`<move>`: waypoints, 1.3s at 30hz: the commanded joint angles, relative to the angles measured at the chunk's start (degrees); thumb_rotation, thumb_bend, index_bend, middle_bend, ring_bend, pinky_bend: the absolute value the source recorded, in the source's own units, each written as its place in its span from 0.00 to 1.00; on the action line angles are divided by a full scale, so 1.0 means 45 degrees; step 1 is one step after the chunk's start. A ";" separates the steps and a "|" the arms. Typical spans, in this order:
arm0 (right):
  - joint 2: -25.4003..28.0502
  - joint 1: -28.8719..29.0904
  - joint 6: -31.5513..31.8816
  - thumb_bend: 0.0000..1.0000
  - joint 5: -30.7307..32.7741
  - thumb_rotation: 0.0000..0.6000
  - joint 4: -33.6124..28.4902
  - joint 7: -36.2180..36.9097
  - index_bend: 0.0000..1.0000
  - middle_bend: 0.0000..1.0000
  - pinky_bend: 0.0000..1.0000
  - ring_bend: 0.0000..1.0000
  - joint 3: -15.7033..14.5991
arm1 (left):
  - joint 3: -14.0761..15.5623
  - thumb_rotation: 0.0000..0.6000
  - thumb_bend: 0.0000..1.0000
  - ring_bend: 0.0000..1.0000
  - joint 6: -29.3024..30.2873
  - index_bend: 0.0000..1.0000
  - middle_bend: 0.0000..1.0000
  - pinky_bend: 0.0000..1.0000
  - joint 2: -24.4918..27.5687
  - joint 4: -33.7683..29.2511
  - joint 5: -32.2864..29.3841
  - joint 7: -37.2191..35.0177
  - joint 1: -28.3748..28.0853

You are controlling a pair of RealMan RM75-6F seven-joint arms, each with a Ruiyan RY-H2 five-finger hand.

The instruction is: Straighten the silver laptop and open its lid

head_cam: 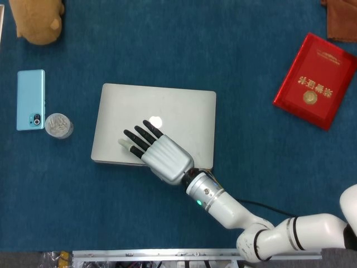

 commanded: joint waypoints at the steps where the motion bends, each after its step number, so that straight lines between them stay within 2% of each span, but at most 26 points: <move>1: 0.0091 0.0096 0.0058 0.38 0.0083 1.00 -0.0134 -0.0257 0.00 0.01 0.03 0.00 0.0096 | 0.0263 1.00 0.17 0.11 -0.0847 0.12 0.14 0.15 0.0405 -0.0311 -0.0316 0.0521 -0.0177; 9: 0.0312 0.0331 0.0254 0.39 0.0259 1.00 -0.0490 -0.0853 0.00 0.01 0.03 0.00 0.0381 | 0.0534 1.00 0.17 0.12 -0.1278 0.18 0.16 0.15 0.0434 -0.0208 0.0381 0.0307 -0.0418; 14: 0.0533 0.0430 0.0374 0.38 0.0420 1.00 -0.0742 -0.1172 0.00 0.01 0.03 0.00 0.0457 | 0.0938 1.00 0.17 0.12 -0.1820 0.22 0.16 0.15 0.0627 -0.0028 0.1144 -0.0059 -0.0686; 22: 0.0729 0.0602 0.0566 0.39 0.0567 1.00 -0.0998 -0.1483 0.00 0.01 0.03 0.00 0.0525 | 0.1670 1.00 0.17 0.12 -0.3211 0.22 0.16 0.15 0.1231 -0.0311 0.2110 -0.0168 -0.1326; 31: 0.0855 0.0870 0.0765 0.38 0.0690 1.00 -0.1169 -0.1735 0.00 0.01 0.03 0.00 0.0733 | 0.2341 1.00 0.17 0.12 -0.3904 0.23 0.16 0.15 0.1617 -0.0581 0.3685 -0.0885 -0.2019; 39: 0.1007 0.1002 0.0958 0.39 0.0819 1.00 -0.1286 -0.1938 0.00 0.01 0.03 0.00 0.0732 | 0.2857 1.00 0.17 0.04 -0.4231 0.18 0.06 0.09 0.1521 -0.0663 0.5260 -0.1452 -0.2748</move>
